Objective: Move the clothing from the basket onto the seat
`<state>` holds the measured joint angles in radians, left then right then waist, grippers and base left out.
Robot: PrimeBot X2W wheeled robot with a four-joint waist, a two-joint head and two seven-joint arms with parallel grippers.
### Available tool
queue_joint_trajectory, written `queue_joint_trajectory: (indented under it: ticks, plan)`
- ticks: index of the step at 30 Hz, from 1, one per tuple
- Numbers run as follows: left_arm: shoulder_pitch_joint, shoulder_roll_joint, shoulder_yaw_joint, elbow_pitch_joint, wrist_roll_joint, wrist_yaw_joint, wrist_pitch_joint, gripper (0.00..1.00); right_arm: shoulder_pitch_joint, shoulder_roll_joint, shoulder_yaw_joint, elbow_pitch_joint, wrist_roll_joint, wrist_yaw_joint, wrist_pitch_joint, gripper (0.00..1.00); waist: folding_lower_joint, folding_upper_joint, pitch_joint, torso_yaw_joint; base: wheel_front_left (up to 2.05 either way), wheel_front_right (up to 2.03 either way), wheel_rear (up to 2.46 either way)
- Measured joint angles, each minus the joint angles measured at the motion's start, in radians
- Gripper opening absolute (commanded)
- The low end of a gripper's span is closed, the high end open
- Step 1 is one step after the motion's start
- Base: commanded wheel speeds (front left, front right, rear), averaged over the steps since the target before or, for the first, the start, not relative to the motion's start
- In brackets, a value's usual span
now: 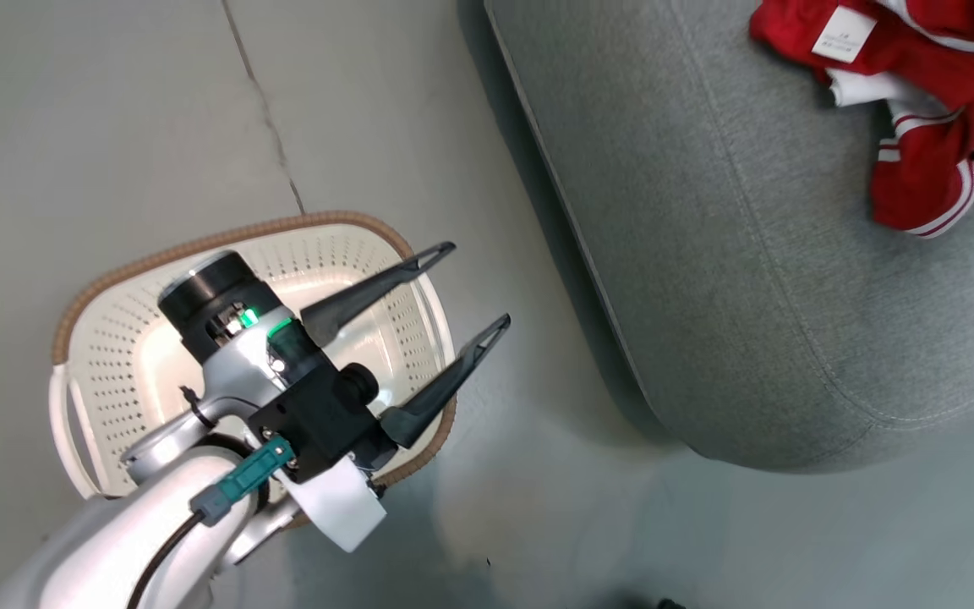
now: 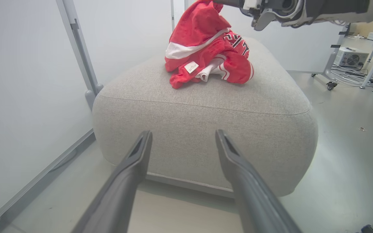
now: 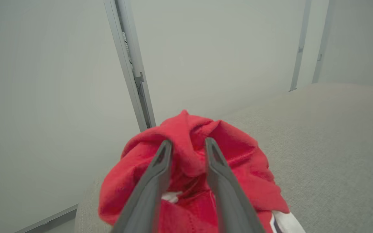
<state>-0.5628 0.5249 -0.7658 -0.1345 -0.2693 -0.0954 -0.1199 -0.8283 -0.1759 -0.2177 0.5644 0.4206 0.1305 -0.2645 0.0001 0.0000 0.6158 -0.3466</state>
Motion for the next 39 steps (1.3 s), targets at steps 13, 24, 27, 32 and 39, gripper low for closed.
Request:
queue_joint_trajectory:
  ticks: [13, 24, 27, 32, 39]
  plan:
    - [0.093, -0.073, 0.003, 0.100, -0.069, 0.066, -0.080, 1.00, 0.243, 0.037, 0.026, -0.139, -0.090, 0.000, 0.000, 1.00, 0.0000, 0.0000, -0.198, 0.054, 0.00, 0.00, 0.00]
    - [0.165, -0.120, 0.050, 0.151, -0.129, 0.124, -0.123, 1.00, 0.458, 0.108, 0.102, -0.296, -0.130, 0.000, 0.000, 1.00, 0.0000, 0.0000, -0.303, 0.152, 0.00, 0.00, 0.00]
    - [0.190, -0.130, 0.070, 0.165, -0.145, 0.142, -0.129, 1.00, 0.507, 0.117, 0.130, -0.337, -0.154, 0.000, 0.008, 1.00, 0.0000, 0.0000, -0.330, 0.188, 0.00, 0.00, 0.00]
    - [0.234, -0.144, 0.111, 0.184, -0.170, 0.168, -0.137, 1.00, 0.588, 0.125, 0.165, -0.403, -0.187, 0.000, 0.040, 1.00, 0.0000, 0.0000, -0.371, 0.250, 0.00, 0.00, 0.00]
    - [0.301, -0.176, 0.201, 0.182, -0.200, 0.199, -0.140, 1.00, 0.675, 0.128, 0.196, -0.482, -0.166, 0.000, 0.050, 1.00, -0.0001, 0.0000, -0.422, 0.327, 0.00, 0.00, 0.00]
